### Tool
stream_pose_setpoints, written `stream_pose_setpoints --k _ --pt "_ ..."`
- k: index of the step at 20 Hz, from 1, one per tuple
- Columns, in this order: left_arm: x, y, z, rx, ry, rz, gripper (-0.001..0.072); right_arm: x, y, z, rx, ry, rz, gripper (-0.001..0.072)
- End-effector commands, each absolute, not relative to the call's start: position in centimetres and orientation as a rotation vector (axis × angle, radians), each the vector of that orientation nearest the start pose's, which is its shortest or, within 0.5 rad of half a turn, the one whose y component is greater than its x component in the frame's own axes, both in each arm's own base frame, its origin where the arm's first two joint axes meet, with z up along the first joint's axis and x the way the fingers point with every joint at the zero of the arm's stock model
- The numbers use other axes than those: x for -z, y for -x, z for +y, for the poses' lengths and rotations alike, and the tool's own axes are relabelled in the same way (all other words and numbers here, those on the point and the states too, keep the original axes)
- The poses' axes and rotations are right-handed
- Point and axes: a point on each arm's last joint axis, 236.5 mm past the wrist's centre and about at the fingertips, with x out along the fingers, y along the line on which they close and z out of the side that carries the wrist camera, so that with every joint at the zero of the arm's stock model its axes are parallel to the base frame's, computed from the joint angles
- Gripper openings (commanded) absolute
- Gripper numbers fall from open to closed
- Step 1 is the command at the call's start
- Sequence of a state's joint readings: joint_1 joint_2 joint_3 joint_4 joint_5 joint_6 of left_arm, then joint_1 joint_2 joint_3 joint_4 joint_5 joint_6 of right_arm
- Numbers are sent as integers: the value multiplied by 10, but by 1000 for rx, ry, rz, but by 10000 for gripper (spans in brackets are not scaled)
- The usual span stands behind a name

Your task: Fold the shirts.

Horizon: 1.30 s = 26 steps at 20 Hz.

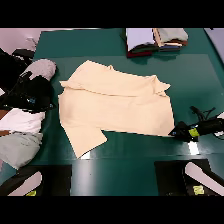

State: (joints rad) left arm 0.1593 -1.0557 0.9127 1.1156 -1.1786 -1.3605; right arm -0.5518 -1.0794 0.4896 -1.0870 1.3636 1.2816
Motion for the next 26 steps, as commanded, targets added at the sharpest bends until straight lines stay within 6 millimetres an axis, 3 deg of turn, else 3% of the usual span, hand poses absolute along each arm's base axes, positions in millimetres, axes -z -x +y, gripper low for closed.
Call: stream_pose_setpoints --k 1,3,4,7,9,12,13,14,17,21,26 --pt "-18 -323 -43 236 332 1235 518 106 -186 22 -89 -720 1625 213" --pt "-17 -320 -40 229 314 1242 517 100 -197 20 -86 -661 1557 120" --pt "-19 -320 -39 222 309 1237 517 94 -202 19 -85 -637 1521 11" --pt "-28 -315 -37 215 296 1219 517 78 -206 15 -82 -589 1448 11" --pt "-27 -301 -38 215 293 1249 518 67 -206 16 -92 -570 1419 11" --pt "3 -270 -45 228 324 1362 531 42 -217 13 -106 -534 1364 11" --pt "16 -261 -48 224 348 1391 641 34 -222 11 -112 -524 1352 11" --pt "31 -255 -50 212 370 1407 651 28 -227 9 -113 -516 1336 11" --pt "63 -257 -52 155 442 1366 651 17 -234 6 -105 -513 1312 12" --pt "71 -272 -71 182 577 1313 650 16 -232 8 -112 -515 1321 11" --pt "91 -255 -107 284 531 1429 641 16 -229 9 -119 -519 1335 11"
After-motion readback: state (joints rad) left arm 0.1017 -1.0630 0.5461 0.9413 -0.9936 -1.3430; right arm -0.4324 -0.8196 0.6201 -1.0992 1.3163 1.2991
